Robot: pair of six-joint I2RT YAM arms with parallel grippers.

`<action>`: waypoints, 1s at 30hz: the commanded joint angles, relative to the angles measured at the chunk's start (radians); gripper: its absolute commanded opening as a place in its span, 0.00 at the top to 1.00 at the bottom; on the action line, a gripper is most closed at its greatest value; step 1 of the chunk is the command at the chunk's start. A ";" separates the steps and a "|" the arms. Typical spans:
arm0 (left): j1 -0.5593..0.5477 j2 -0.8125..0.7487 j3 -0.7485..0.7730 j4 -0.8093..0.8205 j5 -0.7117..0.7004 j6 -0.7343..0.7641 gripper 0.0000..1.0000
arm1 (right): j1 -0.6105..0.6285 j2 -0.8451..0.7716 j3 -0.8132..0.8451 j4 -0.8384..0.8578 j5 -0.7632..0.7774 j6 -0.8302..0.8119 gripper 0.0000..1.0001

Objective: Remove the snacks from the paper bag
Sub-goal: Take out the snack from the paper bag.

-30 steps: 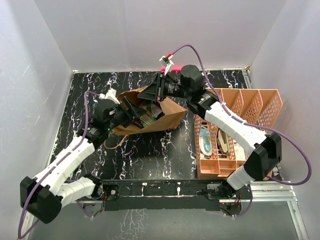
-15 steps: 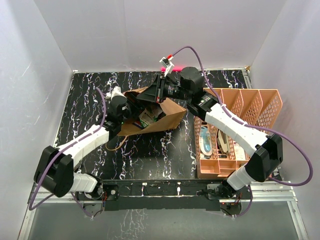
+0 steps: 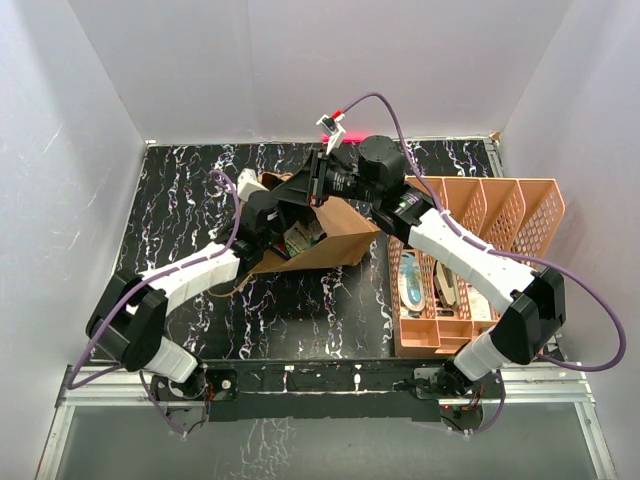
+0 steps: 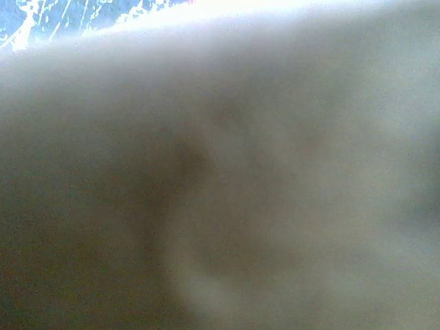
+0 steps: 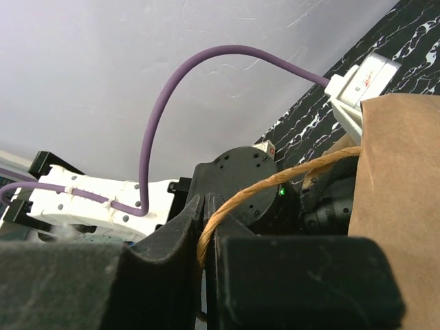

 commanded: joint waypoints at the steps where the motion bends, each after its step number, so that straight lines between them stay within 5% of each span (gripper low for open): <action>1: -0.003 0.034 0.058 0.073 -0.049 -0.024 0.40 | 0.018 -0.068 0.003 0.096 -0.018 0.027 0.92; 10: -0.003 -0.021 0.061 0.066 -0.025 0.008 0.88 | 0.018 -0.143 -0.053 0.030 0.086 -0.037 0.92; 14: -0.003 -0.076 0.060 0.052 -0.003 0.035 0.98 | 0.018 -0.168 -0.072 -0.022 0.136 -0.073 0.92; 23: -0.036 -0.059 0.000 0.126 0.040 0.066 0.59 | 0.018 -0.156 -0.059 0.010 0.096 -0.060 0.92; 30: -0.075 -0.287 -0.065 -0.036 -0.007 0.203 0.34 | 0.018 -0.169 -0.040 -0.031 0.188 -0.114 0.92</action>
